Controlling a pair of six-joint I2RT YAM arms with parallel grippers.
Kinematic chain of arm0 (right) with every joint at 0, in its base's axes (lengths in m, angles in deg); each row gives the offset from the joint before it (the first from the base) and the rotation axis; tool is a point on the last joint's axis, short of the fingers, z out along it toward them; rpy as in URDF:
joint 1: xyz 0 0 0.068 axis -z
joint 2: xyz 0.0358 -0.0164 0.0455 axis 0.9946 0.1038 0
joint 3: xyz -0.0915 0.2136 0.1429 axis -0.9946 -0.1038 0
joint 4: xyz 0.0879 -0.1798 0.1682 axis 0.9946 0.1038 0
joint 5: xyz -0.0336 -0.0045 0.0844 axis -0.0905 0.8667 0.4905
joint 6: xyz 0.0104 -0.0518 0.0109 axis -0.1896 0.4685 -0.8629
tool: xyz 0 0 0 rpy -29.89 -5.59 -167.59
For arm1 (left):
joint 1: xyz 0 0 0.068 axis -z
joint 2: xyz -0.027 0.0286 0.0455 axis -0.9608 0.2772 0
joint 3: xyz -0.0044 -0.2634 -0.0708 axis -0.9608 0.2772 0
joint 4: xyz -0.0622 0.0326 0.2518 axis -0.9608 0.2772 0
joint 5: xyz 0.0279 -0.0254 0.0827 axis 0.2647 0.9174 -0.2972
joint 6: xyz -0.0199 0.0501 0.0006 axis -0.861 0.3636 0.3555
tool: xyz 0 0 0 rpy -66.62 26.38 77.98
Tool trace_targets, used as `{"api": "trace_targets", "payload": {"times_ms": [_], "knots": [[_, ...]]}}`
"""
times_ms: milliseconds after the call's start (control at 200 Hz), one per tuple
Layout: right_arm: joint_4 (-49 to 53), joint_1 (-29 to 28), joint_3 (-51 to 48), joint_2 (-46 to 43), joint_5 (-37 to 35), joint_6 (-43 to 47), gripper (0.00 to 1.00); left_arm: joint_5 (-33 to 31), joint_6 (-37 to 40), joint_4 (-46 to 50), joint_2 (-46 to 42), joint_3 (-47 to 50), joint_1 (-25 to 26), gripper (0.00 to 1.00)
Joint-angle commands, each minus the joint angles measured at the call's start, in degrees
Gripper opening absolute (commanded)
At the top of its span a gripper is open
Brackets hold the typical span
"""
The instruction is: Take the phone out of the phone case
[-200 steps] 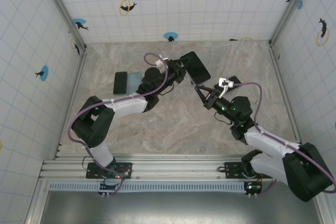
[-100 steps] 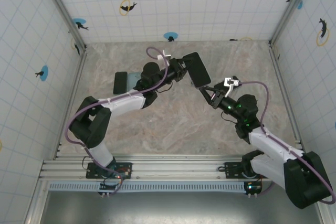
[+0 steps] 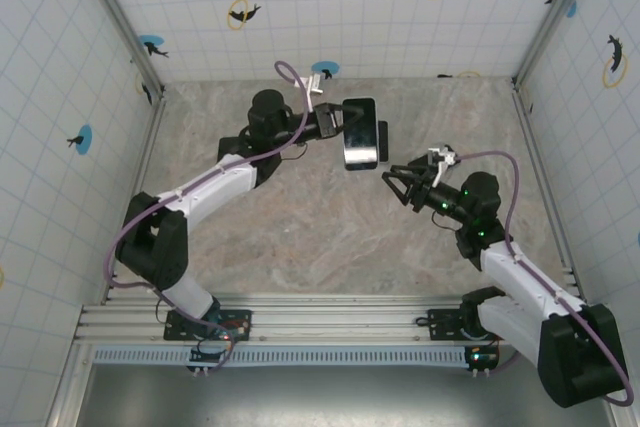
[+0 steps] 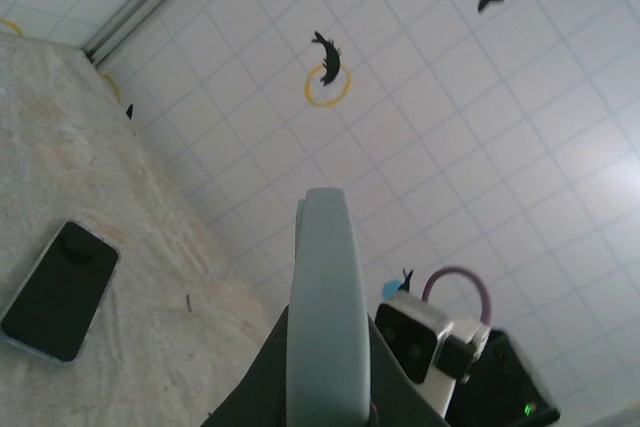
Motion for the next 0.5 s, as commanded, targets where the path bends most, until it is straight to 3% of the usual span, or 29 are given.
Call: {"api": "trace_targets", "payload": {"times_ms": [0, 210, 350, 495], "knots": [[1.0, 0.0, 4.0, 0.5, 7.9, 12.1, 0.5, 8.8, 12.8, 2.7, -2.7, -2.2, -1.0, 0.0], [9.7, -2.3, 9.4, 5.0, 18.4, 25.4, 0.48, 15.4, 19.1, 4.3, -3.4, -2.8, -1.8, 0.0], [14.7, -5.2, 11.5, 7.5, 18.5, 32.9, 0.46, 16.5, 19.8, 4.4, -3.9, -2.3, -1.9, 0.0], [13.7, -6.2, 12.9, 10.3, 18.4, 33.1, 0.45, 17.2, 18.9, 3.4, -4.5, -1.2, -1.9, 0.0]]}}
